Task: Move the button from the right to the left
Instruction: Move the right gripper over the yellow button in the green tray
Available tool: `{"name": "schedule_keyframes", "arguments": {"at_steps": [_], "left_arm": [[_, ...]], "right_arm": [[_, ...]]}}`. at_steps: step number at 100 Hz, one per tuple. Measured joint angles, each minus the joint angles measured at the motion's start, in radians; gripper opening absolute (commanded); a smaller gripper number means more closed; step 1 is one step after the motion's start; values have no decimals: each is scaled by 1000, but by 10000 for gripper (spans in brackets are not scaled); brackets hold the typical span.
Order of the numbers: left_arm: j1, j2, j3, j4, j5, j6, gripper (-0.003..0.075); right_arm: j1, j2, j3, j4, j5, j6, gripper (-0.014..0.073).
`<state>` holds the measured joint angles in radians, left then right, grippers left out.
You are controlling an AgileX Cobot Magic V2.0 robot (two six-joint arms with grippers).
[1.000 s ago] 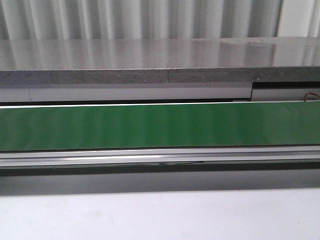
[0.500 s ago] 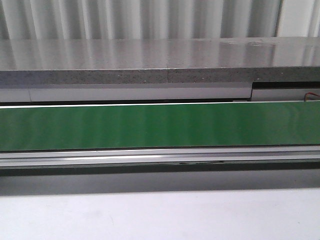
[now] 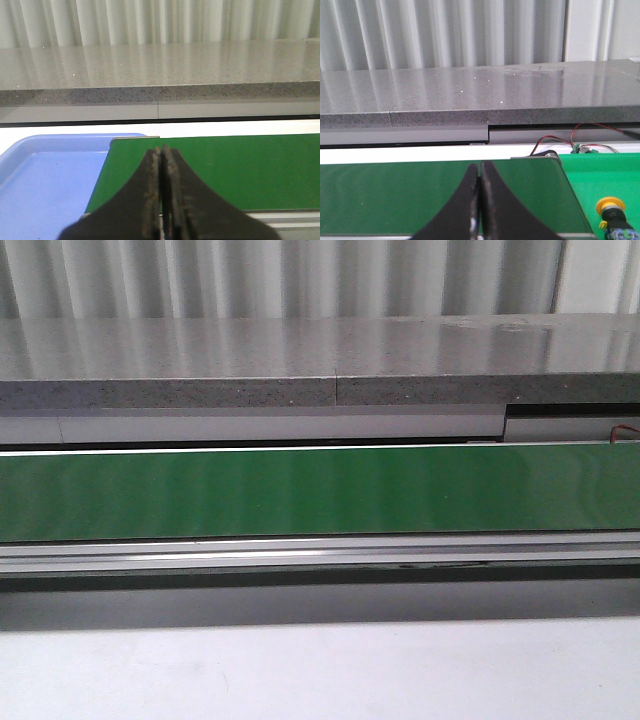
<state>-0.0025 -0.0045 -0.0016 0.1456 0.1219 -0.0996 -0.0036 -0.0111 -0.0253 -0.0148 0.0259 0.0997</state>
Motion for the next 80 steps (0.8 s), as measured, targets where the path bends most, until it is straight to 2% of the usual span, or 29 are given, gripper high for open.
{"name": "schedule_keyframes", "arguments": {"at_steps": [33, 66, 80], "left_arm": [[0, 0, 0, 0, 0, 0, -20], [0, 0, 0, 0, 0, 0, -20], [0, 0, 0, 0, 0, 0, -20]], "right_arm": [[0, 62, -350, 0, 429, 0, -68], [0, 401, -723, 5, 888, 0, -68], [0, 513, -795, 15, 966, 0, -68]]}}
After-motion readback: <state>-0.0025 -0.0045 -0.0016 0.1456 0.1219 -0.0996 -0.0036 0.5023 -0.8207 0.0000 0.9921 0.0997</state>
